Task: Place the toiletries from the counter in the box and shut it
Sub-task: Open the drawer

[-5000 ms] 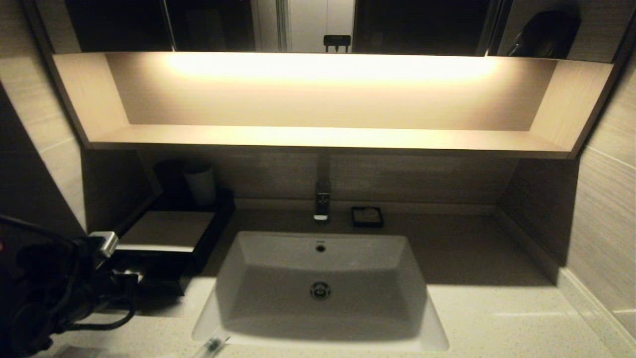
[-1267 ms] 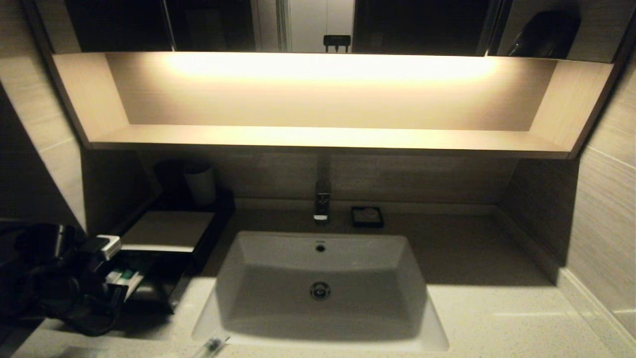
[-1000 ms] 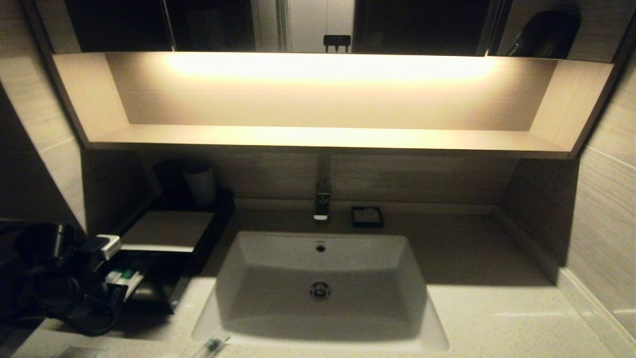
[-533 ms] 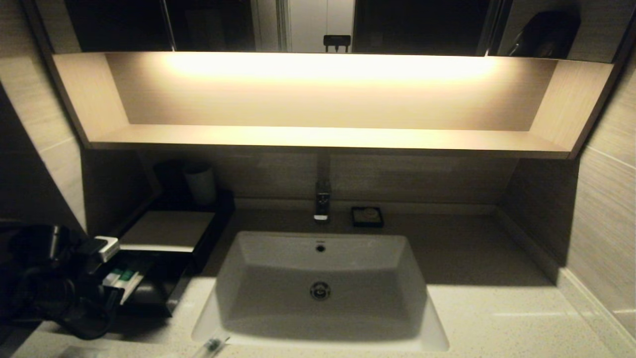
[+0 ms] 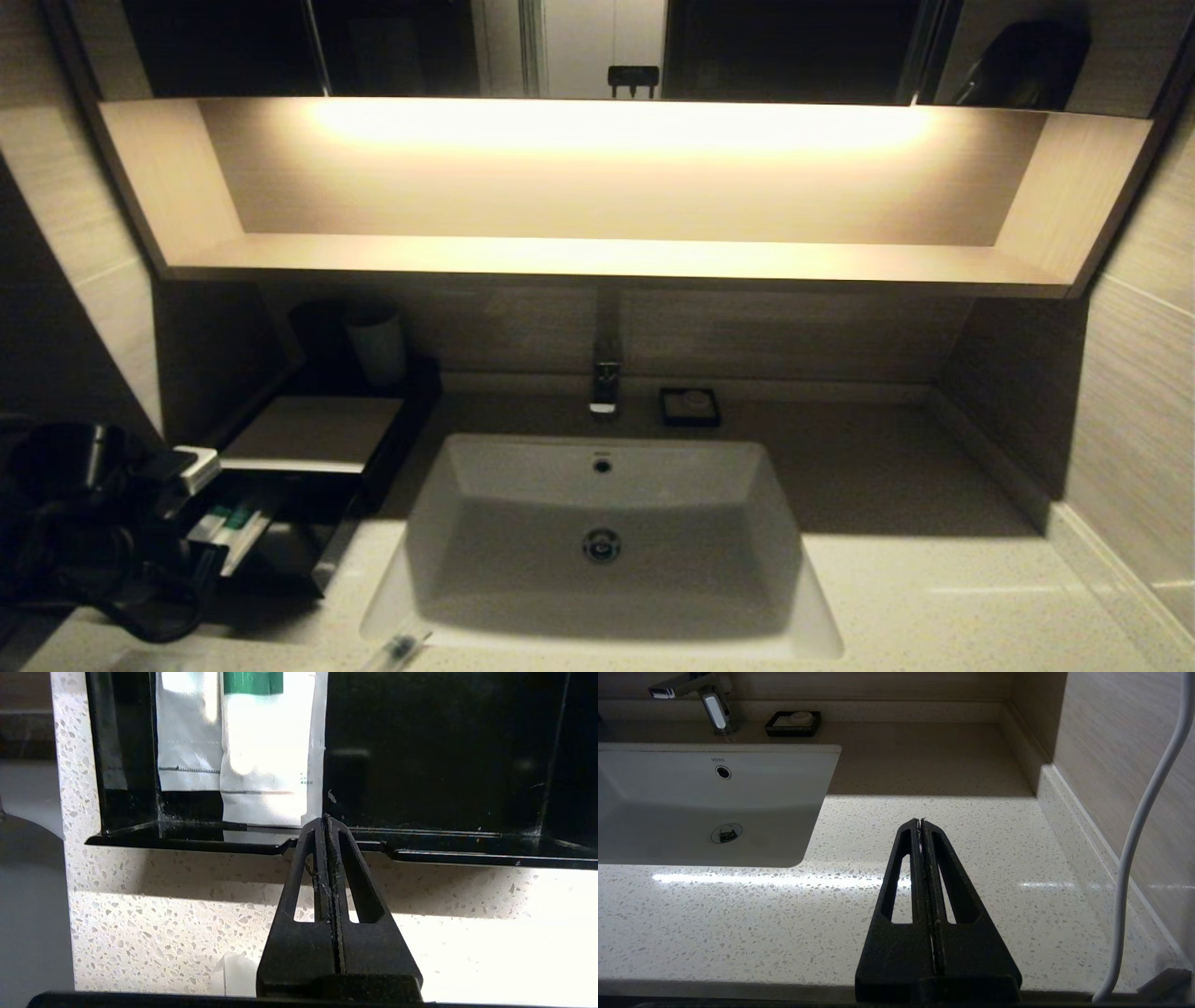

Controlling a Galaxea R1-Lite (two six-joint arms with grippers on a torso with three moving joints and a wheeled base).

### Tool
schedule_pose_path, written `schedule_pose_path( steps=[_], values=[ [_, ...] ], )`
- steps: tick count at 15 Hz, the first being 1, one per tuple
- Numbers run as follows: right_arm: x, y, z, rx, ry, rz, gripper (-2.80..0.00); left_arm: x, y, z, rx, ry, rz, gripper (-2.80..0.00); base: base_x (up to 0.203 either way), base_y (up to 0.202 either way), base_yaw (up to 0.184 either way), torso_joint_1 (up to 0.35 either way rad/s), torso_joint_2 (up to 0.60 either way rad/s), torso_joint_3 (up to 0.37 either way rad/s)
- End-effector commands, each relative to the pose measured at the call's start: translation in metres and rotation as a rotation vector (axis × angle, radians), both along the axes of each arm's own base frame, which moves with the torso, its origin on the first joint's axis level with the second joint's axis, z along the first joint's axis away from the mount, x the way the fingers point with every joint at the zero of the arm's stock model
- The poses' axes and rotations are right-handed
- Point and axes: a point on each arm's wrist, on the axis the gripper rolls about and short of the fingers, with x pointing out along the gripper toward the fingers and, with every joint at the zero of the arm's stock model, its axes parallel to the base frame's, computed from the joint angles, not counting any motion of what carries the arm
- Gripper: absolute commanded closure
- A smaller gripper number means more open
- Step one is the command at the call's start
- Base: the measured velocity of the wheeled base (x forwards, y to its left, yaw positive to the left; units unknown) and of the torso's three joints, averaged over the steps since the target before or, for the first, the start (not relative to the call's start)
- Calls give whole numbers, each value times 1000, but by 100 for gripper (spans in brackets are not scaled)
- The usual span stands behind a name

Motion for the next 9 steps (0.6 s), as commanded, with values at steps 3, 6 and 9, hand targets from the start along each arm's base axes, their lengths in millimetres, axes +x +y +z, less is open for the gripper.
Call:
schedule_pose_path(
  steps=[3, 6, 9],
  values=[
    [0, 0, 0, 0, 0, 0, 0, 1, 0, 5, 1, -22, 2, 0, 0, 0, 0, 0, 0, 0],
    [0, 0, 0, 0, 0, 0, 0, -3, -1, 15, 8, -57, 1, 0, 0, 0, 0, 0, 0, 0],
    [0, 0, 0, 0, 0, 0, 0, -9, -3, 24, 15, -88, 2, 0, 0, 0, 0, 0, 0, 0]
  ],
)
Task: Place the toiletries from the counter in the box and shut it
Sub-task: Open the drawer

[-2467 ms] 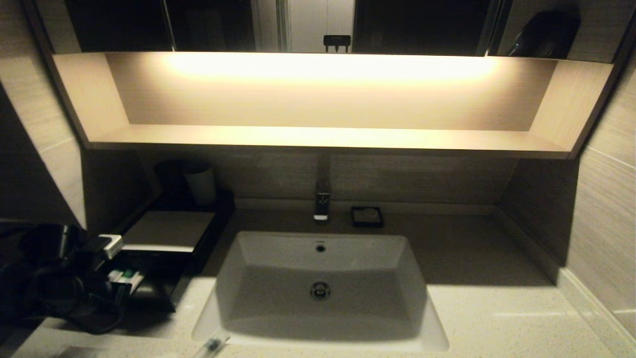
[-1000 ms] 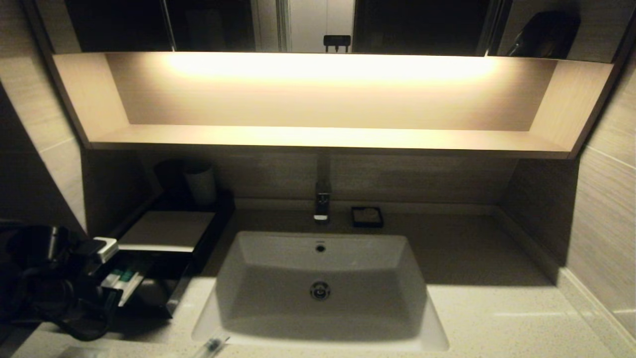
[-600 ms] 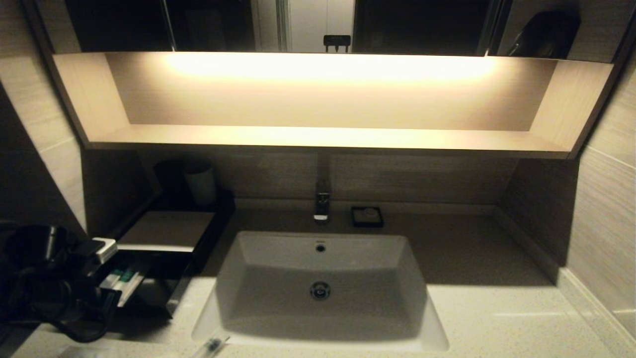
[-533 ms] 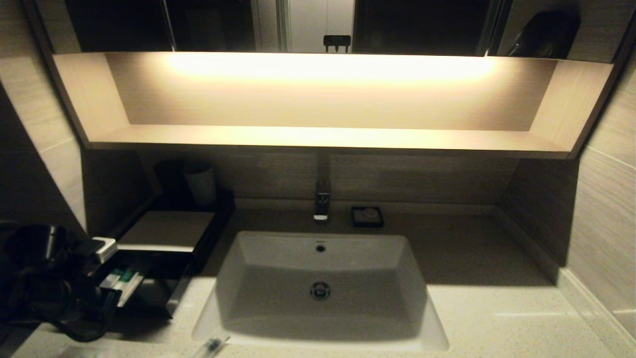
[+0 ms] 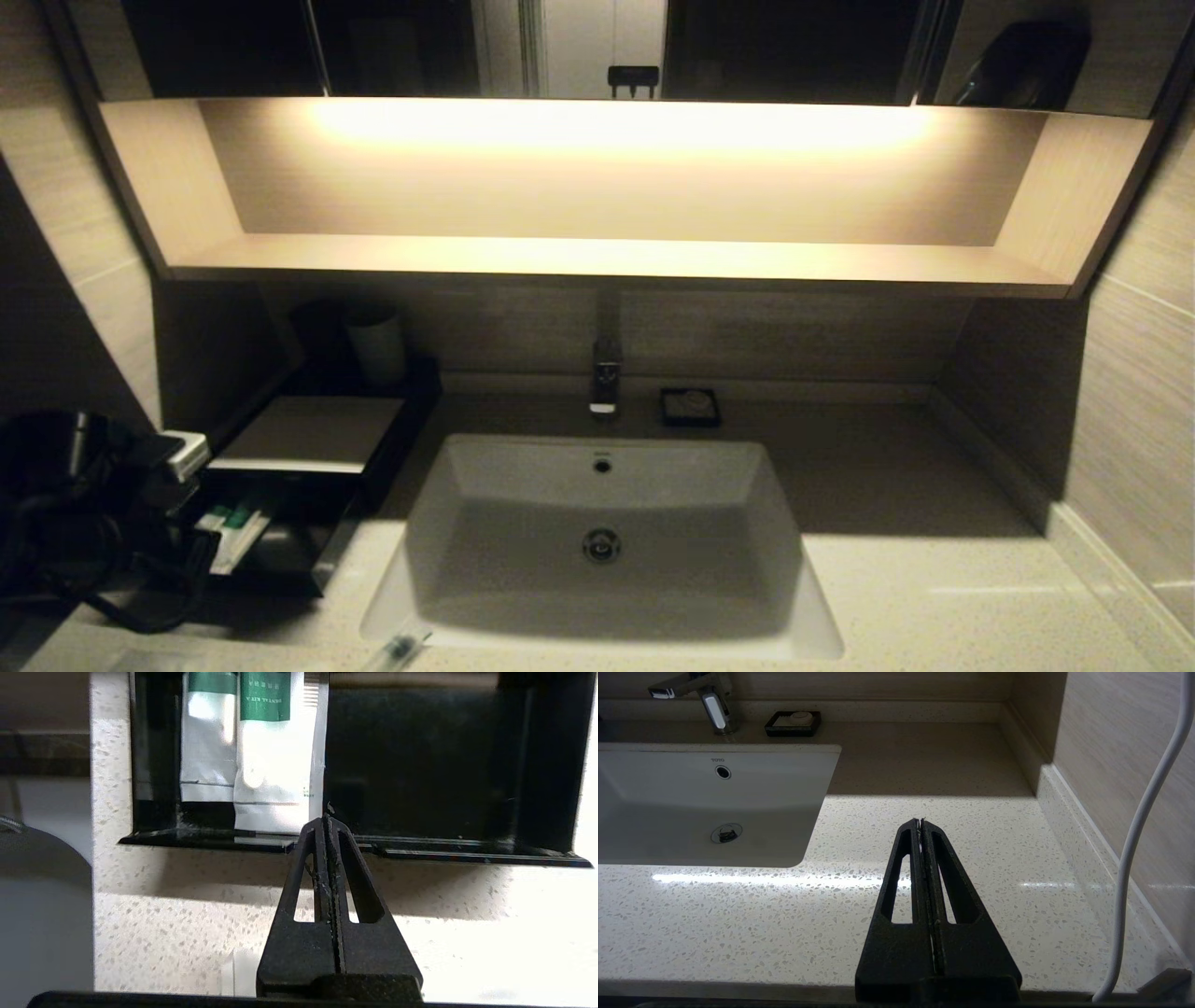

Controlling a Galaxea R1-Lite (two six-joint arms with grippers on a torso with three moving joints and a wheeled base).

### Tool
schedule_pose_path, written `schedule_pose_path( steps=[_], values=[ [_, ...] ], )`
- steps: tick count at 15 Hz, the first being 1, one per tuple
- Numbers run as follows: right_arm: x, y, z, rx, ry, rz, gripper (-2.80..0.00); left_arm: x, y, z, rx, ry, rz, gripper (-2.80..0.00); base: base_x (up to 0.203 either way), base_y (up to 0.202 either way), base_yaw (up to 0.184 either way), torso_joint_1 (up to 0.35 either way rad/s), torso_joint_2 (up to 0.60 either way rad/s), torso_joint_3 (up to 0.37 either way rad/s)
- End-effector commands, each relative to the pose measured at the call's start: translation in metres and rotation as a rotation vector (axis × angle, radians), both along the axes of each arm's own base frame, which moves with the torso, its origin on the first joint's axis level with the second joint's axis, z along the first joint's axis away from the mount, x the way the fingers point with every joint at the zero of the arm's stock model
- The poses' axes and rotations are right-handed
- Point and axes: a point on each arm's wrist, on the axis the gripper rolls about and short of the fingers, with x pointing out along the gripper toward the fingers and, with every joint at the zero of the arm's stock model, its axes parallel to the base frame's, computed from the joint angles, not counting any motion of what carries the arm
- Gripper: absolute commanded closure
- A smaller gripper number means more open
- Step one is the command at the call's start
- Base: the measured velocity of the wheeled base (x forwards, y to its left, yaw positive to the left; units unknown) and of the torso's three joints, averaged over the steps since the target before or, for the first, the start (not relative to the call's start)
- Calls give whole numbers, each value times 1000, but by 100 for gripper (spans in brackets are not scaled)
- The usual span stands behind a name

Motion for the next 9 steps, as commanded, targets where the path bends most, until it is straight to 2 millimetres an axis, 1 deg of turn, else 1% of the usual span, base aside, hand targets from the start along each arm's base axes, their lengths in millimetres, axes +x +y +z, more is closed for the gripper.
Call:
schedule_pose_path(
  steps=[1, 4, 6, 9],
  values=[
    [0, 0, 0, 0, 0, 0, 0, -3, -1, 8, 10, -30, -1, 0, 0, 0, 0, 0, 0, 0],
    [0, 0, 0, 0, 0, 0, 0, -6, -2, 12, 14, -44, 0, 0, 0, 0, 0, 0, 0, 0],
    [0, 0, 0, 0, 0, 0, 0, -14, -5, 18, 17, -51, -4, 0, 0, 0, 0, 0, 0, 0],
    [0, 0, 0, 0, 0, 0, 0, -29, -12, 27, -54, -45, -76, 0, 0, 0, 0, 0, 0, 0]
  ],
)
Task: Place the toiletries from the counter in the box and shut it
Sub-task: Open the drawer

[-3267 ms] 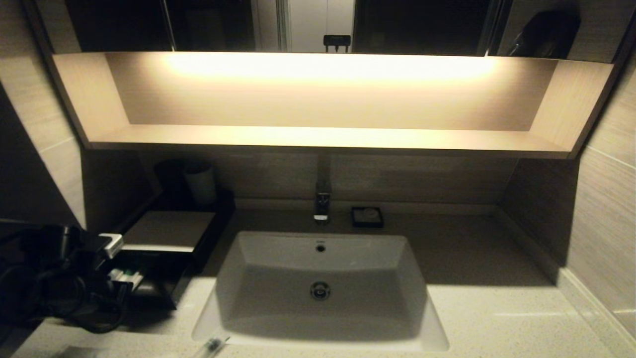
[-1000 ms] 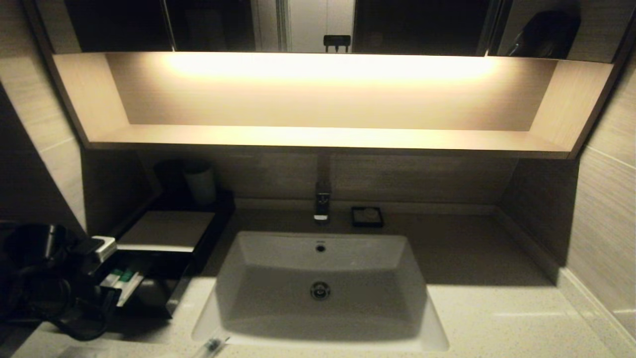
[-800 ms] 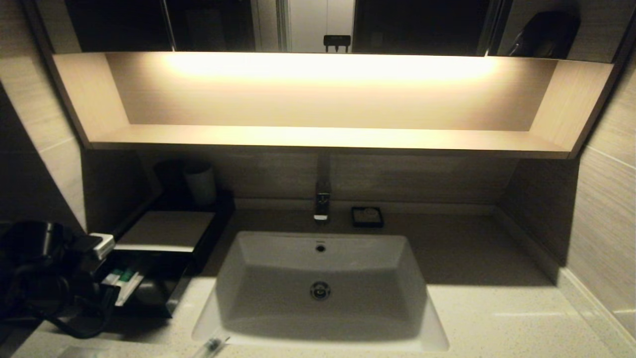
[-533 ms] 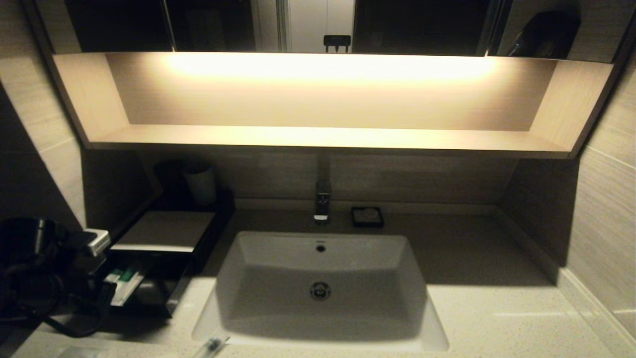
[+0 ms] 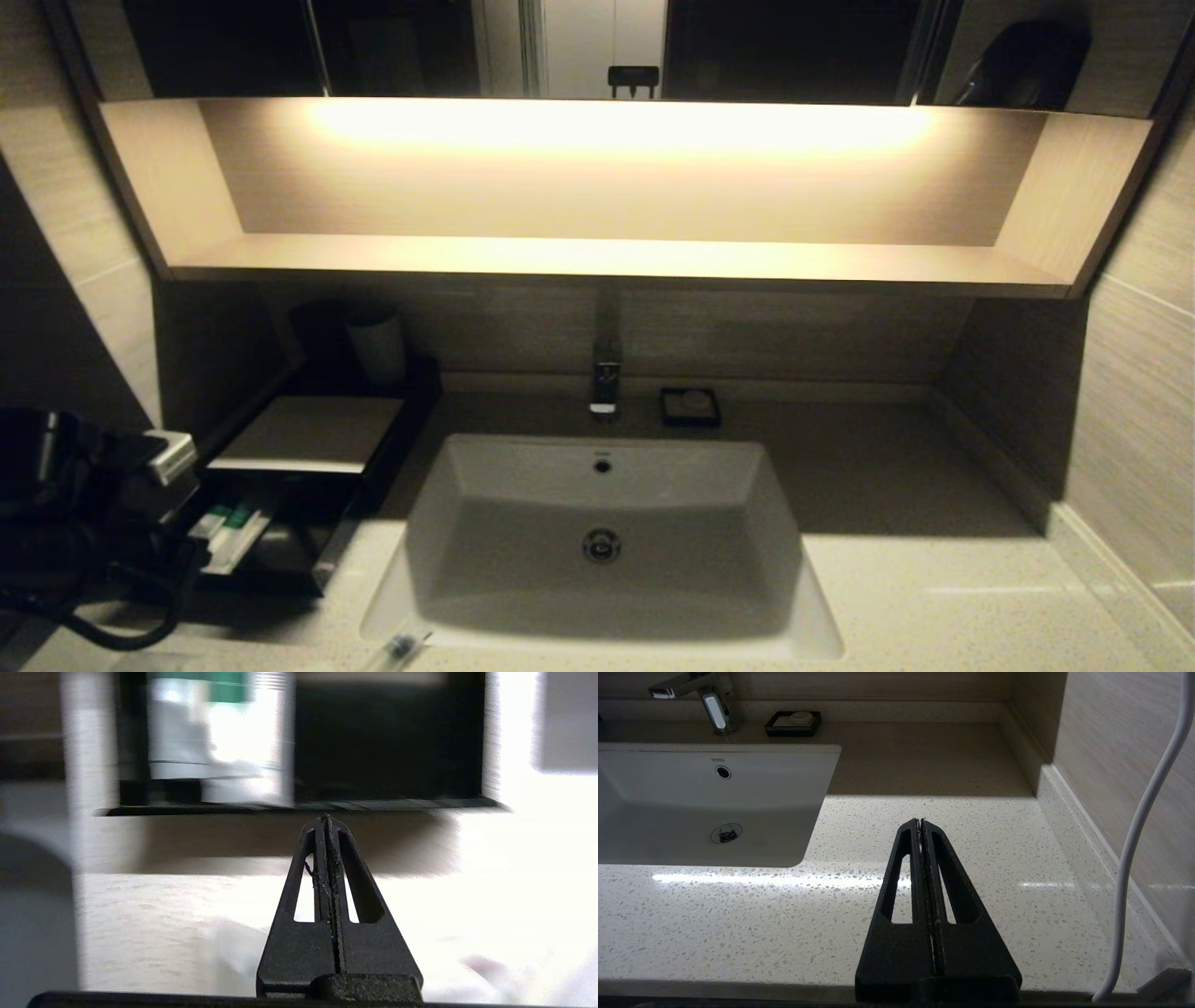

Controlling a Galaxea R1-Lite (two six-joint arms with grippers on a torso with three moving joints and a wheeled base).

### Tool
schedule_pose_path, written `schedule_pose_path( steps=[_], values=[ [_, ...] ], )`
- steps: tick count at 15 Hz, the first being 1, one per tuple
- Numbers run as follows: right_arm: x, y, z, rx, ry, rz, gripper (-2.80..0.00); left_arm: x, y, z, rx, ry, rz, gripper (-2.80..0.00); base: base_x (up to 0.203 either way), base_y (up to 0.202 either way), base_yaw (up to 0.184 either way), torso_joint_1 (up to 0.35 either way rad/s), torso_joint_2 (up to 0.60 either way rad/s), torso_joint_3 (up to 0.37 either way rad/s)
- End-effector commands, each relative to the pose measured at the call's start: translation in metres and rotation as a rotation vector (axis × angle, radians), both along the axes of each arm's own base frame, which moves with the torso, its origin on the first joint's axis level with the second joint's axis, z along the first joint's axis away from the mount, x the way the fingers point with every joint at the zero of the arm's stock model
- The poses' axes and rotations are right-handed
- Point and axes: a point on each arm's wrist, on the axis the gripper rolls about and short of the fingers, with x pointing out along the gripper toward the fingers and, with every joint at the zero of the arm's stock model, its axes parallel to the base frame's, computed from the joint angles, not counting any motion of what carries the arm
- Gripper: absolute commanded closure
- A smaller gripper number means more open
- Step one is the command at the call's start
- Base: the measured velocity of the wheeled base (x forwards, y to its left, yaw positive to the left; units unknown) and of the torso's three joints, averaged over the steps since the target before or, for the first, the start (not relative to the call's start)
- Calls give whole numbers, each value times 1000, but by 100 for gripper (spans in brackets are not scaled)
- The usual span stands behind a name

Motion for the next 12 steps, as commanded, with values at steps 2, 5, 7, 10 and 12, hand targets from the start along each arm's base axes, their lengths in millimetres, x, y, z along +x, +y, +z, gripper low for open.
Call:
schedule_pose_path(
  steps=[2, 5, 7, 10, 12],
  values=[
    [0, 0, 0, 0, 0, 0, 0, -18, -7, 17, -23, -21, -77, 0, 0, 0, 0, 0, 0, 0],
    [0, 0, 0, 0, 0, 0, 0, -37, -15, 17, -56, 6, -181, 0, 0, 0, 0, 0, 0, 0],
    [0, 0, 0, 0, 0, 0, 0, -46, -19, 17, -65, 15, -231, 0, 0, 0, 0, 0, 0, 0],
    [0, 0, 0, 0, 0, 0, 0, -56, -23, 24, -34, -2, -274, 0, 0, 0, 0, 0, 0, 0],
    [0, 0, 0, 0, 0, 0, 0, -68, -27, 26, -16, 41, -330, 0, 0, 0, 0, 0, 0, 0]
  ],
)
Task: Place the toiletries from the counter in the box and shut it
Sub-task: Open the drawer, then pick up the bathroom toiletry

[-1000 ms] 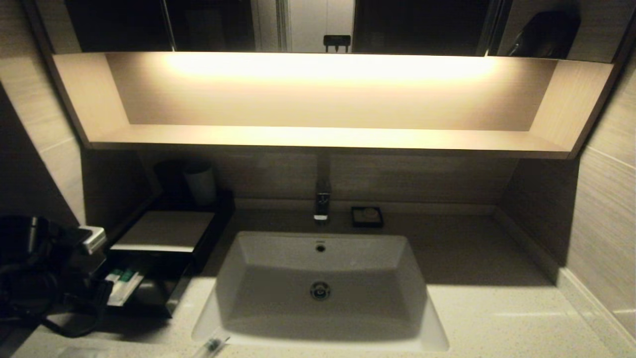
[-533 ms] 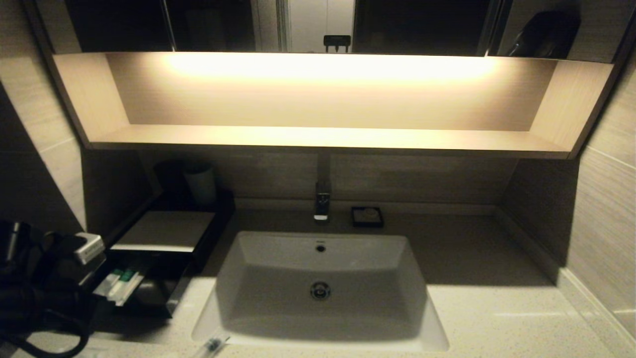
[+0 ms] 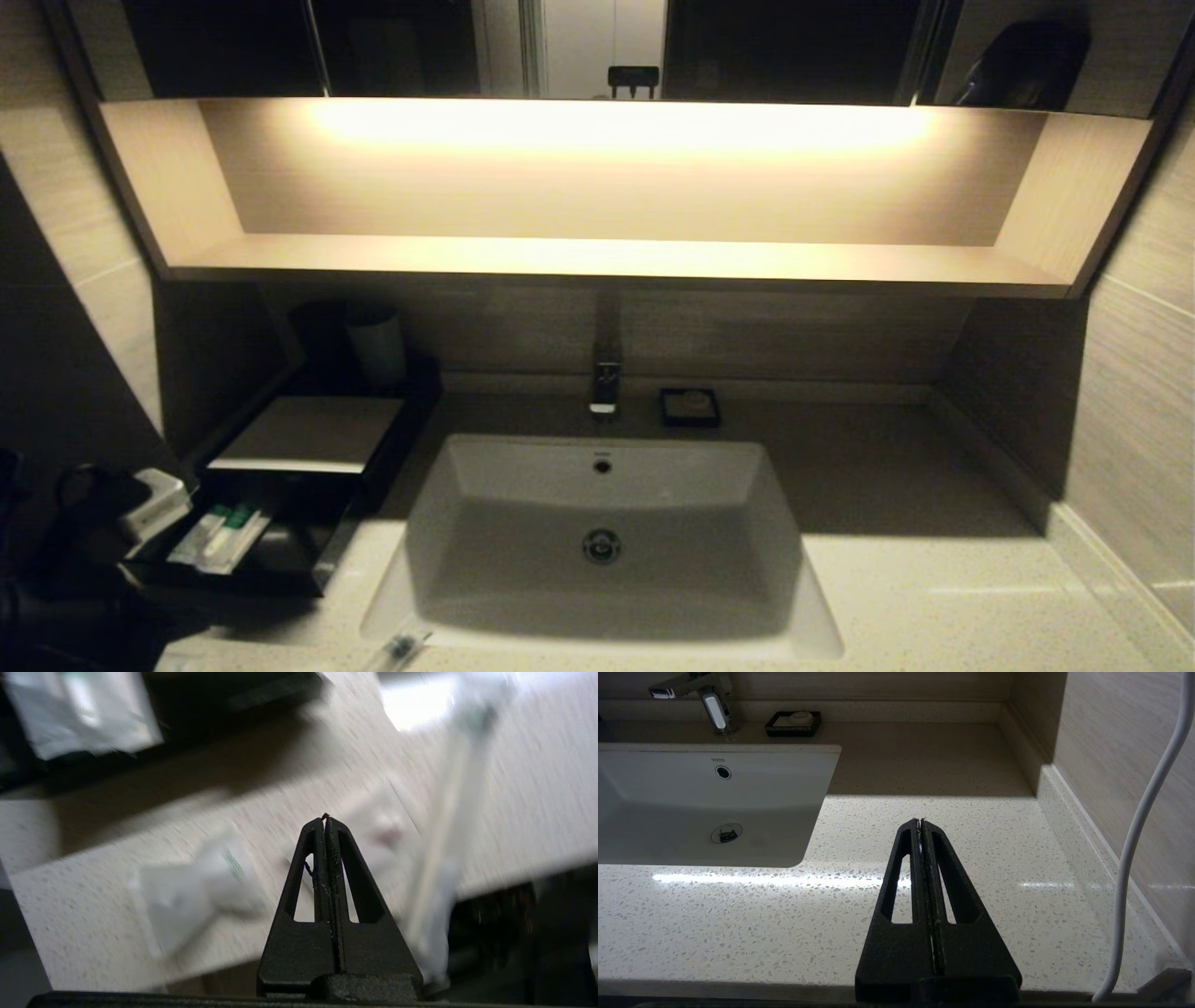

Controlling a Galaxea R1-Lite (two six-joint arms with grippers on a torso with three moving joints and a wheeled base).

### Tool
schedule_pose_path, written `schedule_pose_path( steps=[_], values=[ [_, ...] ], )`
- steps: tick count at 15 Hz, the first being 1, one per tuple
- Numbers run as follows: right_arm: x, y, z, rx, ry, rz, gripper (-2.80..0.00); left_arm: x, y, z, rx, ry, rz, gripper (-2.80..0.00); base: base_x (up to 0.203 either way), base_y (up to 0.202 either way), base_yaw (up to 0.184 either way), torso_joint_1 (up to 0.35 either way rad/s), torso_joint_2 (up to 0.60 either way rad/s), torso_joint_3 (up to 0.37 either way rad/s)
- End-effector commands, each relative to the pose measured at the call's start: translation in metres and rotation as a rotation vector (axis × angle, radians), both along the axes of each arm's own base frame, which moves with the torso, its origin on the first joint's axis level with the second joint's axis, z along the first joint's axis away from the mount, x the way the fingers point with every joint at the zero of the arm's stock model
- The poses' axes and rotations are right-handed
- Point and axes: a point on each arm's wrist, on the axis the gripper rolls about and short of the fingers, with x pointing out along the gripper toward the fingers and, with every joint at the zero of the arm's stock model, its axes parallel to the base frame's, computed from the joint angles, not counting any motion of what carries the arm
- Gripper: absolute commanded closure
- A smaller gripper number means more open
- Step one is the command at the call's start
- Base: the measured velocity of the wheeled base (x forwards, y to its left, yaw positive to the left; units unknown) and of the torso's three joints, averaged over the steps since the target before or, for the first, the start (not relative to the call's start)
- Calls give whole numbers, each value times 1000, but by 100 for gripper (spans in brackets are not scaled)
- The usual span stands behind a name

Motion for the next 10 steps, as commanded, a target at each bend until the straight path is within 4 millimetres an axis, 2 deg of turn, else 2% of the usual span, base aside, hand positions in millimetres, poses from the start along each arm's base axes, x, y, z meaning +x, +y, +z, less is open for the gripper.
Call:
schedule_pose_path(
  steps=[1, 6, 10],
  values=[
    [0, 0, 0, 0, 0, 0, 0, -14, -5, 5, 18, 15, -59, 0, 0, 0, 0, 0, 0, 0],
    [0, 0, 0, 0, 0, 0, 0, -40, -14, 10, 22, 48, -169, 0, 0, 0, 0, 0, 0, 0],
    [0, 0, 0, 0, 0, 2, 0, -61, -22, 4, 26, 111, -239, 0, 0, 0, 0, 0, 0, 0]
  ],
)
